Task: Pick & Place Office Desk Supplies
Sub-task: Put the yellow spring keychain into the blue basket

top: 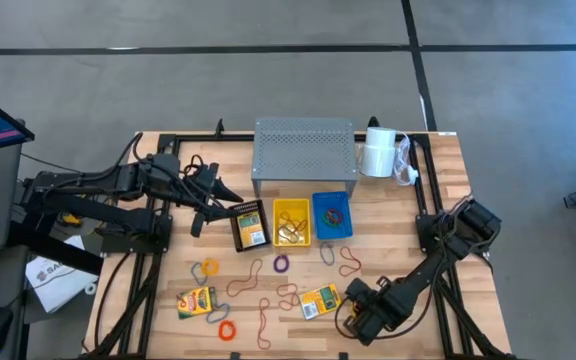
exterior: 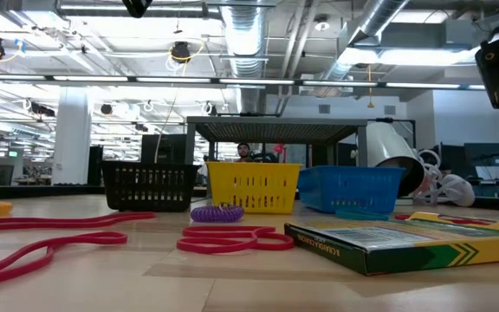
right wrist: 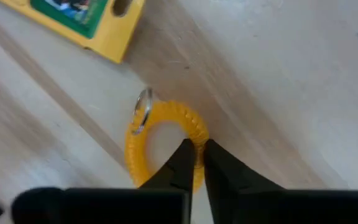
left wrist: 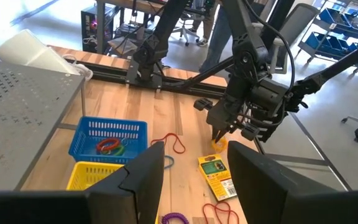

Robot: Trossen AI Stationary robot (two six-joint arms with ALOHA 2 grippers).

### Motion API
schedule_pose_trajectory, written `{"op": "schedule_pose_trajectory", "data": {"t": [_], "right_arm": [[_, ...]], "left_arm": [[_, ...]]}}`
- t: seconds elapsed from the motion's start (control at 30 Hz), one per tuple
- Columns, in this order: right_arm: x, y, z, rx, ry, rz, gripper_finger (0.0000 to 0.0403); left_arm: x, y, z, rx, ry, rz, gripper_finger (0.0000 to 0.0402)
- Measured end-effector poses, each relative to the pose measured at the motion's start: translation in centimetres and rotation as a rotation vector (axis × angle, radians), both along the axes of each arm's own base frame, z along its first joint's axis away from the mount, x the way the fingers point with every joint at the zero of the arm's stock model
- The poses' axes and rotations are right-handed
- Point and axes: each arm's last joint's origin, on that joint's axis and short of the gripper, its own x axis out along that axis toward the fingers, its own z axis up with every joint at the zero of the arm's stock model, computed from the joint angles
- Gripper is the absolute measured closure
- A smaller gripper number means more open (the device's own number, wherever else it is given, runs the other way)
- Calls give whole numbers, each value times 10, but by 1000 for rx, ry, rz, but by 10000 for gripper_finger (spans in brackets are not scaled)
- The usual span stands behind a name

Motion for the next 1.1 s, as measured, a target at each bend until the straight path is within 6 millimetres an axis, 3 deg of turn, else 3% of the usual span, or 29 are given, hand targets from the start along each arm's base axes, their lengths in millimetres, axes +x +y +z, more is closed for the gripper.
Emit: {"op": "schedule_pose_trajectory", "data": {"t": [0.33,0.7,0.93,1.1], "right_arm": [[-1,1,9,45,-26,-31,397],[-8,-6,51,117,-104,-30,401],[-15,-26,79,58,-175,-93,402],[-9,-49,99,36,-248,-139,403]], "left_arm": [[0,0,0,0,3,0,230],[-1,0,-2,1,27,0,230],[-1,0,-2,2,27,-1,230],[-1,0,-3,2,27,-1,230]]}}
